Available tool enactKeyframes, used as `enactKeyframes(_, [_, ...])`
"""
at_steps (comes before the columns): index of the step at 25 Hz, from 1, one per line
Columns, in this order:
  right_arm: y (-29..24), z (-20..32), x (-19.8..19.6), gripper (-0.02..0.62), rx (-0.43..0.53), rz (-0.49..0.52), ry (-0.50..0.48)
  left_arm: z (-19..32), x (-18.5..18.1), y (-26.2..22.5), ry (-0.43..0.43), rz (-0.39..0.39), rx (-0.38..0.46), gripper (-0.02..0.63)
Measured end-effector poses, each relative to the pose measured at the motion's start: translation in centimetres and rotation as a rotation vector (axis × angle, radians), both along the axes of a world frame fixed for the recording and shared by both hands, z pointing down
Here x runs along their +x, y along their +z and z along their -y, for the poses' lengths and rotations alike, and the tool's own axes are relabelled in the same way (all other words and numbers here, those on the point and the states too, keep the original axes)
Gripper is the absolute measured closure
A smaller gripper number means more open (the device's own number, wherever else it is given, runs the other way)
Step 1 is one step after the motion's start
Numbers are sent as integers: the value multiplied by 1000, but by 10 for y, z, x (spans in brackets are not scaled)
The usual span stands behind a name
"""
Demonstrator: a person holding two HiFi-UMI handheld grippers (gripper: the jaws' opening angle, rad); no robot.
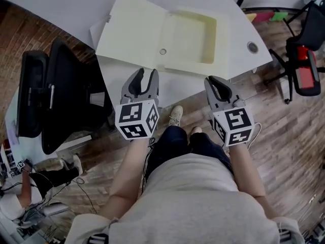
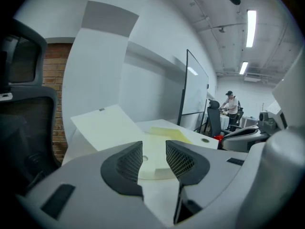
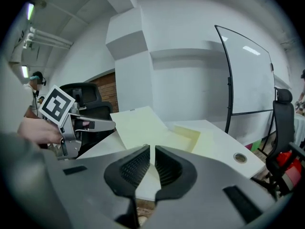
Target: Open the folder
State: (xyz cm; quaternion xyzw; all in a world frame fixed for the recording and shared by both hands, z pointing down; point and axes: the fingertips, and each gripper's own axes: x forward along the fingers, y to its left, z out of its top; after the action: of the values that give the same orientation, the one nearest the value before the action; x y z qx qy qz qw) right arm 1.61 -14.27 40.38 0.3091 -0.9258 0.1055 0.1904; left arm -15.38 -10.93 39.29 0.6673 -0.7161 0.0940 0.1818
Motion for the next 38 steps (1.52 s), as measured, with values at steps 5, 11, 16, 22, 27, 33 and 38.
enactKeyframes(5, [-19,-5,12,571,41,32,-23,3,47,-27,134,-52,98,448])
enactKeyframes(11, [-41,-19,15,572,73,103,-105,1,85,-45,228,-62,147,509])
enactKeyframes(16, [-59,-20,16,572,86,129,-115,5,102,-57,307,-56,182,534])
enactKeyframes(22, [-77,-15,14,574,116,161,-117,12,118,-71,371,-59,225,560])
enactKeyframes(27, [-79,-7,15,574,132,179,-96,20,122,-70,376,-53,197,586])
enactKeyframes(33, [-71,-4,11,574,119,169,-103,22,126,-64,387,-67,159,588])
enactKeyframes(38, [-62,-3,5,574,98,138,-86,22,126,-59,378,-71,145,588])
